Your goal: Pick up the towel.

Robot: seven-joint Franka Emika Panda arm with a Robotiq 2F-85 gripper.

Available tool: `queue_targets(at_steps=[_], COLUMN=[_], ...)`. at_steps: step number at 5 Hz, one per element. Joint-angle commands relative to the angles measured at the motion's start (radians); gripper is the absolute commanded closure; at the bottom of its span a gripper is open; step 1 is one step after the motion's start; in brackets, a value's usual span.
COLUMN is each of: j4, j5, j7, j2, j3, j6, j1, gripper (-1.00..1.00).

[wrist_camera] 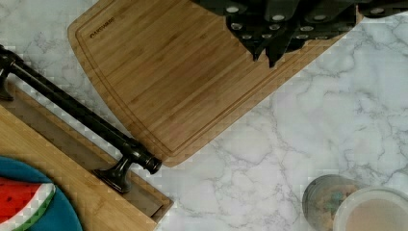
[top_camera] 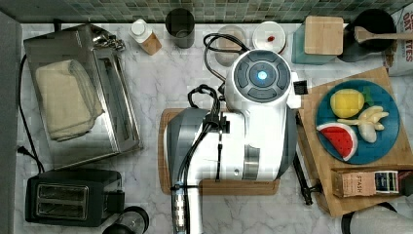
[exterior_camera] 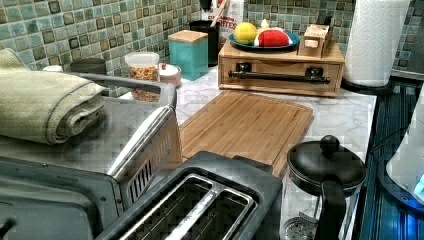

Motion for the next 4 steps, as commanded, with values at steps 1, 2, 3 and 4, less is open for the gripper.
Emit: queue_targets(at_steps=[1, 2, 3, 4], j4=[-0.009, -0.009, 0.046, 0.168], j5=[-0.012, -0.012, -0.014, -0.01], j7=[-0.001, -0.001, -0.013, -0.025], j2=[-0.003, -0.003, 0.036, 0.09], j3=[-0.001, -0.001, 0.01, 0.024], j6=[0.013, 0.013, 0.063, -0.061], j1=[-0.001, -0.002, 0.01, 0.025], gripper=[1.0, 1.0, 1.0, 1.0])
